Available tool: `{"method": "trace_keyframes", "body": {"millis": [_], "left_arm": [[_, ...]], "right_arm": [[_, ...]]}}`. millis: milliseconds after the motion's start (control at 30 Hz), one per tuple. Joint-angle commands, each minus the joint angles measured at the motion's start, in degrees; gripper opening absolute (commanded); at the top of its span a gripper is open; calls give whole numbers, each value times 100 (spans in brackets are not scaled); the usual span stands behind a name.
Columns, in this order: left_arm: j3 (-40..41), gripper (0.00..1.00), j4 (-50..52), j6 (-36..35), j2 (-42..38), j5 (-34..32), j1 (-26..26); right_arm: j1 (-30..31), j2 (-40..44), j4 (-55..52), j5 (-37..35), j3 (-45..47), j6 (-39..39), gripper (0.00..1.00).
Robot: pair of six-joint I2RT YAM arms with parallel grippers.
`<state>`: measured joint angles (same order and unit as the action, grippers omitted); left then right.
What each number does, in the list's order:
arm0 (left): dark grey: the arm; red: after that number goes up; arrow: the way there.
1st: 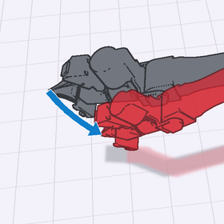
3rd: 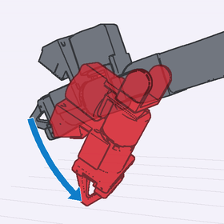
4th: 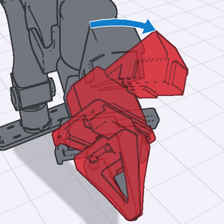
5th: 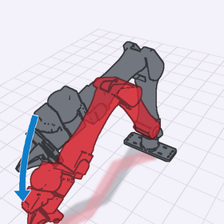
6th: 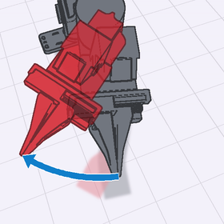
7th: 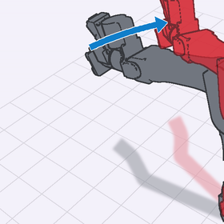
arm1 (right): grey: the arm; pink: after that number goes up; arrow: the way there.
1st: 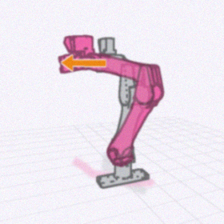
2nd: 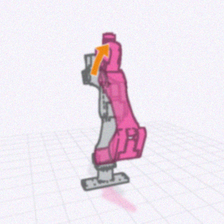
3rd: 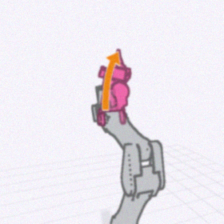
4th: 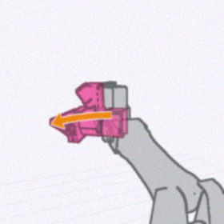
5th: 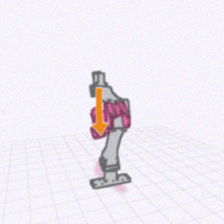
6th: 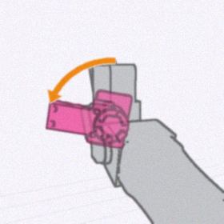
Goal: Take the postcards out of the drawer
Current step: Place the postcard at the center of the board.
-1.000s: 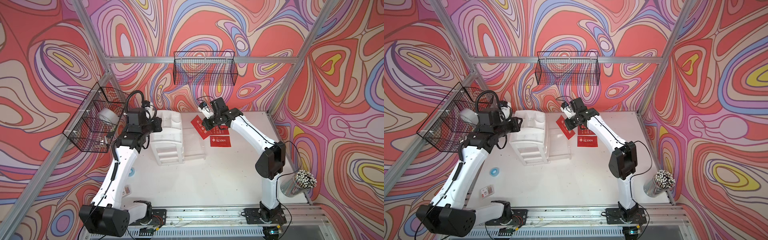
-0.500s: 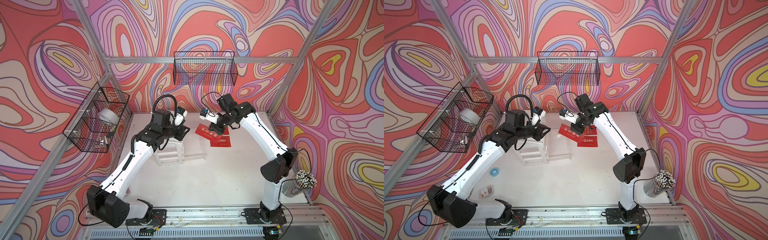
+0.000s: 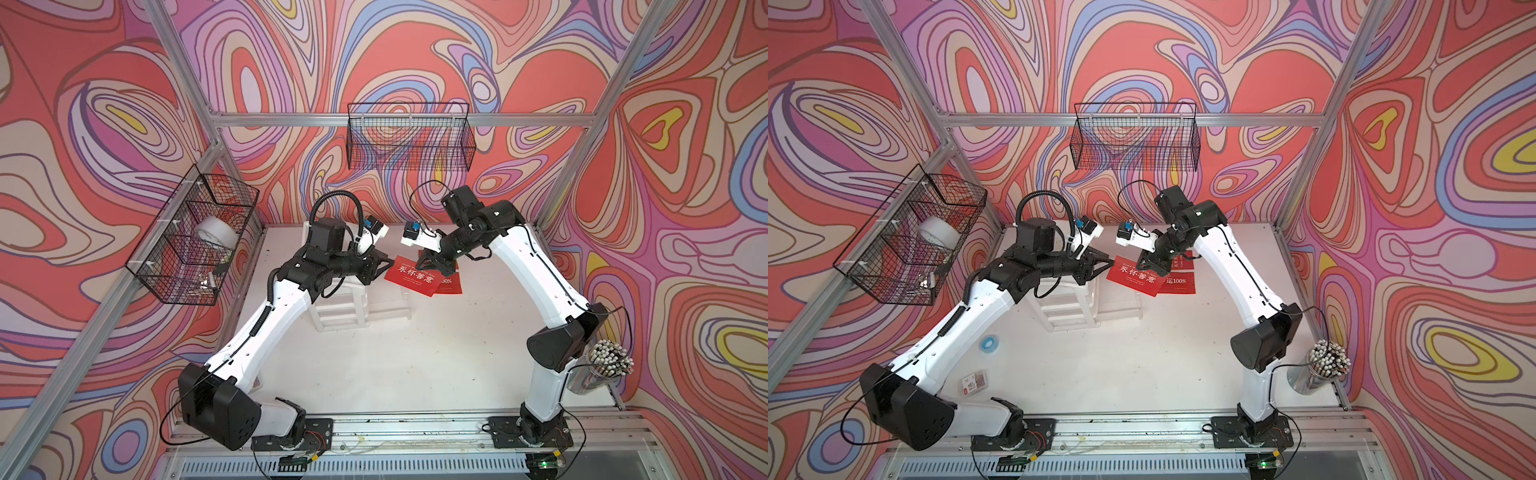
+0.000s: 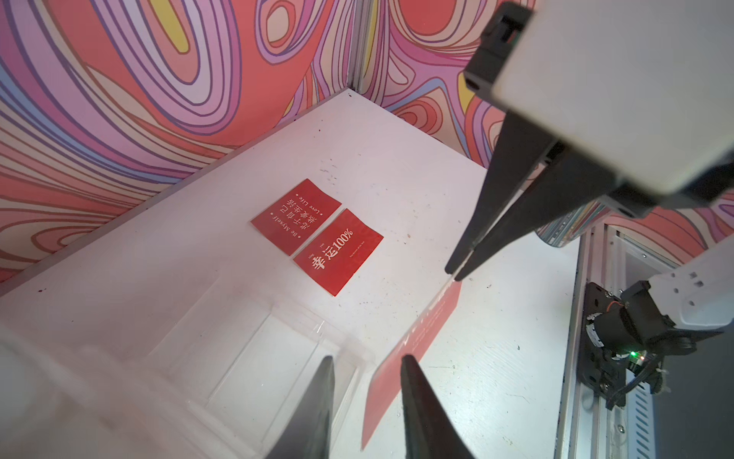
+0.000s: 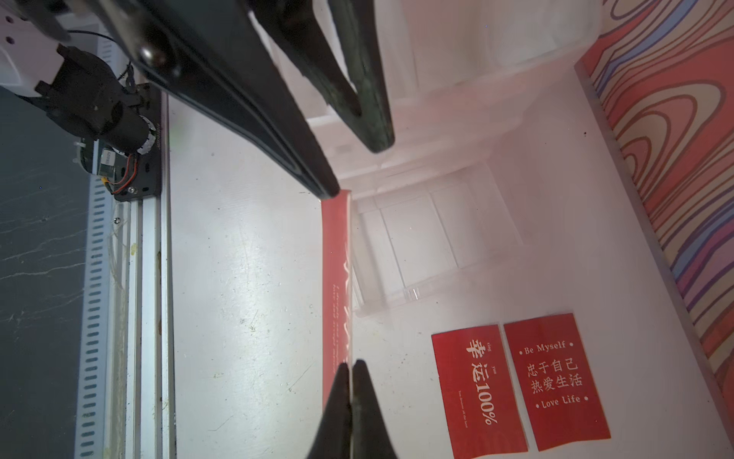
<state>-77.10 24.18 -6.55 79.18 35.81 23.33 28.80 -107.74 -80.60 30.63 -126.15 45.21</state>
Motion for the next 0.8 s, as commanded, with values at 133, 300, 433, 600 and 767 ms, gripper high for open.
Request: {"method": "trace_keyframes", "body": {"millis": [133, 300, 433, 600, 767], "left_arm": [[-73, 31, 34, -271, 104, 724, 49], [-223, 26, 234, -380, 250, 1070, 62], [-370, 19, 431, -457, 393, 1198, 76], [-385, 1, 438, -471, 432, 1246, 106], [-367, 0, 411, -435, 419, 1123, 116]], "right_arm": [[-23, 212, -44, 475, 55, 229, 0], [-22, 177, -44, 531, 39, 277, 0], [-23, 199, -8, 553, 80, 283, 0], [-18, 199, 24, 569, 123, 285, 0], [-86, 231, 316, 566, 237, 61, 5]]}}
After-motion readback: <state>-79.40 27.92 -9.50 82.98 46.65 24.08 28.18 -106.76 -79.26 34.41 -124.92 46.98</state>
